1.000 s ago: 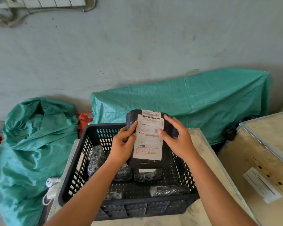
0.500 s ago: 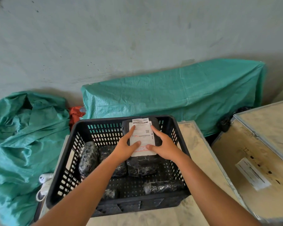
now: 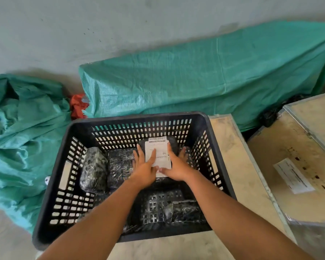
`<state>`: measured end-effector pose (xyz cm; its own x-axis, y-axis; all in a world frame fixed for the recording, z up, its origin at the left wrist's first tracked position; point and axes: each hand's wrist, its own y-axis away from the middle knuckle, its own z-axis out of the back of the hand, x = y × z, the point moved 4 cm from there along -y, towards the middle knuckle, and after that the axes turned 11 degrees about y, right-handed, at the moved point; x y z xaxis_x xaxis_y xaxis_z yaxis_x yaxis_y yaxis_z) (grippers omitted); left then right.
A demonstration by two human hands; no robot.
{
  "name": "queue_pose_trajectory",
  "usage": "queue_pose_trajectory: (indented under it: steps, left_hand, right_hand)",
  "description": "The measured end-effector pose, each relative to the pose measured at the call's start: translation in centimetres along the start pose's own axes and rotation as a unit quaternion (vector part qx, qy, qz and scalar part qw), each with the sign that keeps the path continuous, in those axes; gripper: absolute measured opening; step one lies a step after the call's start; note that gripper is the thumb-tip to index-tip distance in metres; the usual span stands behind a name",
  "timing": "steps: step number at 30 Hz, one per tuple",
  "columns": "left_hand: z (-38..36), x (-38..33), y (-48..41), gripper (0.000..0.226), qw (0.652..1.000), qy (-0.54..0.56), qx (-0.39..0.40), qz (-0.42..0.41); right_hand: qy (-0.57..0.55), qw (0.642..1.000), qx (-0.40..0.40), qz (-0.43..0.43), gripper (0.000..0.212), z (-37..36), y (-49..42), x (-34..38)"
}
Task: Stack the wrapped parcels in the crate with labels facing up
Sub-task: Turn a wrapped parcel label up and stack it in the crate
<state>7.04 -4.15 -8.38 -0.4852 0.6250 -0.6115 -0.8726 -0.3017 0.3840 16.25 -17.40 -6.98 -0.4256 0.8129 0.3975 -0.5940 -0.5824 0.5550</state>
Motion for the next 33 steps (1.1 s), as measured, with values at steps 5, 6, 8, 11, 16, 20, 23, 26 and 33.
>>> queue_pose_trajectory:
  steps: [5, 6, 8, 11, 16, 20, 23, 26, 33]
  left_hand:
    - [0.6, -0.6, -1.1, 0.073, 0.987, -0.122, -0.005, -0.103]
    - [0.6, -0.5, -1.3, 0.073, 0.988, -0.115, 0.008, -0.106]
    - [0.6, -0.2, -1.5, 0.072, 0.989, -0.098, 0.017, -0.112]
    - [0.2, 0.2, -1.6, 0.070, 0.988, -0.088, -0.003, -0.127]
    - [0.1, 0.7, -2.4, 0.071, 0.985, -0.062, -0.031, -0.155]
    - [0.1, 0.9, -2.4, 0.071, 0.985, -0.049, -0.040, -0.162]
    - [0.2, 0.7, -2.1, 0.071, 0.986, -0.035, -0.051, -0.155]
    - [0.1, 0.4, -1.4, 0.072, 0.988, -0.048, -0.062, -0.135]
    - [0.2, 0.6, 0.6, 0.075, 0.993, -0.070, 0.035, -0.087]
  right_hand:
    - [0.129, 0.985, -0.098, 0.064, 0.084, 0.1, -2.1, 0.0]
    - [0.144, 0.981, -0.113, 0.069, 0.082, 0.0, -2.3, -0.1]
    - [0.180, 0.969, -0.152, 0.075, 0.079, -0.4, -2.5, -0.3]
    - [0.184, 0.959, -0.191, 0.102, 0.077, -0.8, -2.6, -0.4]
    - [0.139, 0.959, -0.218, 0.119, 0.074, -0.6, -2.9, -0.8]
    - [0.132, 0.959, -0.217, 0.124, 0.072, -0.5, -2.8, -0.6]
    - [0.118, 0.962, -0.216, 0.115, 0.071, -0.3, -2.5, -0.6]
    - [0.074, 0.975, -0.188, 0.095, 0.072, 0.0, -1.9, -0.6]
    - [0.043, 0.998, -0.001, 0.040, 0.080, 2.3, 0.6, 0.0]
